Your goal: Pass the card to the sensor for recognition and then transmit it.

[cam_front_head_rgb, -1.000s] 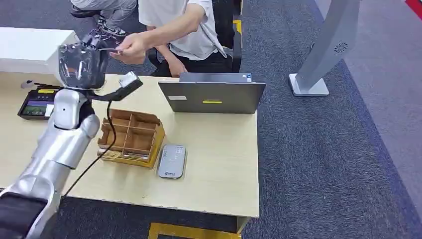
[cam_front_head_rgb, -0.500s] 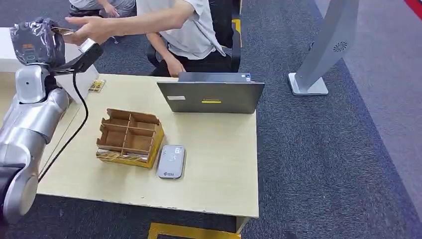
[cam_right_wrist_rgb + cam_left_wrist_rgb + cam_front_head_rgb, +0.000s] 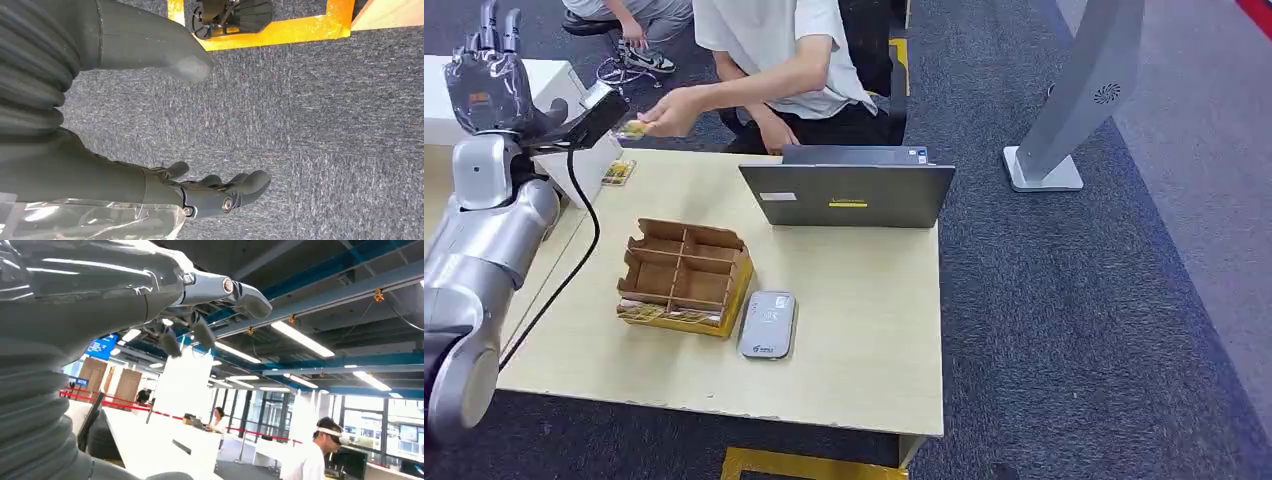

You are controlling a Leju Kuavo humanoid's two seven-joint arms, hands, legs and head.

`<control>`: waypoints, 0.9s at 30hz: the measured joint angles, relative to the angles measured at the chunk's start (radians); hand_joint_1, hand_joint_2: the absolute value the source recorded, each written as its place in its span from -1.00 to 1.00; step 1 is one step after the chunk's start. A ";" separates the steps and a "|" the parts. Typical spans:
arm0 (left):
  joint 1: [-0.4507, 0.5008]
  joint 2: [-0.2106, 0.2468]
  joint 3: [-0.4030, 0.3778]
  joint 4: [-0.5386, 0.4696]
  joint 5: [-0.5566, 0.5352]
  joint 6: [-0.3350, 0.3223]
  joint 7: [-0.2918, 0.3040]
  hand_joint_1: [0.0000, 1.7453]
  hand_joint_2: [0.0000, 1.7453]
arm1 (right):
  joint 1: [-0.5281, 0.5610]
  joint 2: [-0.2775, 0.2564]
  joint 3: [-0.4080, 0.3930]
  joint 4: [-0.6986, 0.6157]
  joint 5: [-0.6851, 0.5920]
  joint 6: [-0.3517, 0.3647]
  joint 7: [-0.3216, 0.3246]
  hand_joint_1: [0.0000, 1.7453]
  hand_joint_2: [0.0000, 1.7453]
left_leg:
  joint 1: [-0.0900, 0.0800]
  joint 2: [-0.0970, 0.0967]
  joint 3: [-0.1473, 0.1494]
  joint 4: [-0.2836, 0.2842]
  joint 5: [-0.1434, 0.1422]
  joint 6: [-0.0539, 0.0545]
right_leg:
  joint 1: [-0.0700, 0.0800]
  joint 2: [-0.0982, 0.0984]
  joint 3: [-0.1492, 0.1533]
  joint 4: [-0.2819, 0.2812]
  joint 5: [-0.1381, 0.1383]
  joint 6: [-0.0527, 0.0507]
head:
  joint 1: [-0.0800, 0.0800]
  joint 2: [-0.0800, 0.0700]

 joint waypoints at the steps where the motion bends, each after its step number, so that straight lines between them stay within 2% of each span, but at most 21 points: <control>1: 0.000 0.000 0.000 0.000 0.000 0.000 0.000 -1.00 1.00 | 0.000 0.000 0.000 0.000 0.000 0.000 0.000 -1.00 1.00 | 0.000 0.000 0.000 0.000 0.000 0.000 | 0.000 0.000 0.000 0.000 0.000 0.000 | 0.000 0.000; 12: 0.000 -0.001 0.003 0.001 0.004 -0.003 -0.013 -1.00 1.00 | -0.004 0.000 0.000 0.000 0.002 0.000 0.000 -1.00 1.00 | 0.000 0.000 0.000 0.000 0.000 0.000 | 0.000 0.000 0.000 0.000 0.000 0.000 | 0.000 0.000; 18: 0.018 -0.021 0.008 -0.020 0.048 -0.026 -0.096 -1.00 1.00 | -0.004 0.000 0.000 0.001 -0.018 -0.002 -0.009 -1.00 1.00 | 0.000 0.000 0.000 0.000 0.000 0.000 | 0.000 0.000 0.000 0.000 0.000 0.000 | 0.000 0.000; 20: 0.066 -0.037 0.008 -0.081 0.071 -0.062 -0.117 -1.00 1.00 | -0.002 0.000 -0.004 0.000 -0.037 -0.003 -0.021 -1.00 1.00 | -0.001 0.000 0.000 0.000 0.000 0.000 | 0.000 0.000 0.000 0.000 0.000 0.000 | 0.000 0.000; 23: 0.211 -0.056 0.001 -0.293 0.106 -0.146 -0.090 -1.00 1.00 | 0.006 0.000 -0.017 0.000 -0.067 -0.004 -0.045 -1.00 1.00 | -0.002 0.003 0.001 0.000 -0.001 0.001 | -0.002 0.002 0.000 -0.001 0.000 0.000 | 0.000 0.000; 27: 0.337 -0.065 -0.012 -0.478 0.113 -0.174 -0.062 -1.00 1.00 | 0.021 -0.001 -0.031 0.000 -0.075 -0.004 -0.052 -1.00 1.00 | -0.001 0.003 -0.001 0.000 -0.002 0.001 | -0.002 0.003 -0.002 -0.001 0.000 0.000 | 0.001 0.000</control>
